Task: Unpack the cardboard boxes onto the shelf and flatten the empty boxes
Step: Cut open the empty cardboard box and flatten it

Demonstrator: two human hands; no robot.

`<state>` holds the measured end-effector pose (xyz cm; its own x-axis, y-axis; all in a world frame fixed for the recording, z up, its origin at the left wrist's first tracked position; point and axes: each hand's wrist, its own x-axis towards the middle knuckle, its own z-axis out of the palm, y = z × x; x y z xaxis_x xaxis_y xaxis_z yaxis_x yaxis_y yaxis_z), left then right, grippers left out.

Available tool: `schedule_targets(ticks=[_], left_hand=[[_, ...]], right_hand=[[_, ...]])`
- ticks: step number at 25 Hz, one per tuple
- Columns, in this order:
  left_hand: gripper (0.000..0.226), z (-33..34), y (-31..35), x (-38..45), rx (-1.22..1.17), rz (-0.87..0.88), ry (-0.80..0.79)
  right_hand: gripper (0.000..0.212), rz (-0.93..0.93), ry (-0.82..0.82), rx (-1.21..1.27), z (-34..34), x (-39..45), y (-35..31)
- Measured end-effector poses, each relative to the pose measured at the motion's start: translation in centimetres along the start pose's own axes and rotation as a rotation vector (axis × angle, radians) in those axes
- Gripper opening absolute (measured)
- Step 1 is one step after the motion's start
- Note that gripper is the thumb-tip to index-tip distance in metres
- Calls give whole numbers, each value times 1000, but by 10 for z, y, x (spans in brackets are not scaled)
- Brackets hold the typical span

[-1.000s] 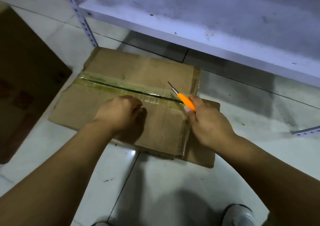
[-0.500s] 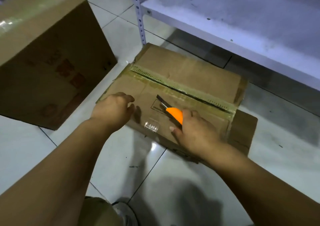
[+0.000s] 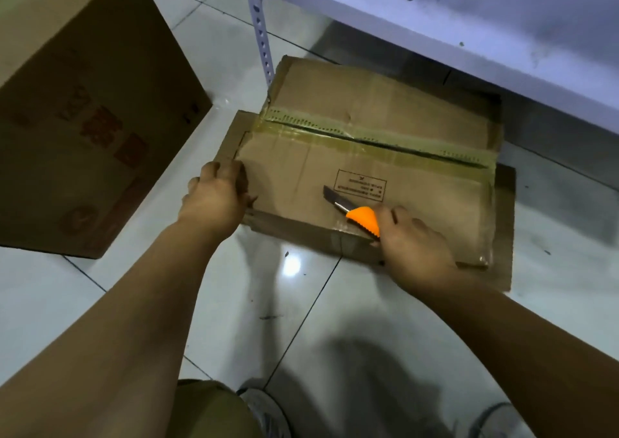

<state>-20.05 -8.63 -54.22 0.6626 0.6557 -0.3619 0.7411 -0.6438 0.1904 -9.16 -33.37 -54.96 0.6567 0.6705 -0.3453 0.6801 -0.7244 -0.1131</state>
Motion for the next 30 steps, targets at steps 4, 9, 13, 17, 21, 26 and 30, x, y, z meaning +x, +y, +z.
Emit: schedule_targets(ticks=[4, 9, 13, 17, 21, 26, 30], left_hand=[[62, 11, 33, 6, -131, 77, -123], [72, 21, 64, -1, -104, 56, -122], [62, 31, 100, -25, -136, 127, -235], [30, 41, 130, -49, -43, 350, -350], [22, 30, 138, -36, 161, 466, -82], [40, 31, 141, 2, 26, 409, 110], [61, 44, 156, 25, 130, 479, -2]], right_hand=[[54, 180, 37, -30, -11, -3, 35], [42, 205, 48, 31, -17, -14, 53], [38, 235, 44, 101, -22, -20, 62], [35, 281, 40, 95, -24, -24, 73], [32, 323, 12, 125, -26, -30, 80], [34, 417, -90, 212, -23, -37, 75], [34, 471, -148, 378, -22, -43, 66]])
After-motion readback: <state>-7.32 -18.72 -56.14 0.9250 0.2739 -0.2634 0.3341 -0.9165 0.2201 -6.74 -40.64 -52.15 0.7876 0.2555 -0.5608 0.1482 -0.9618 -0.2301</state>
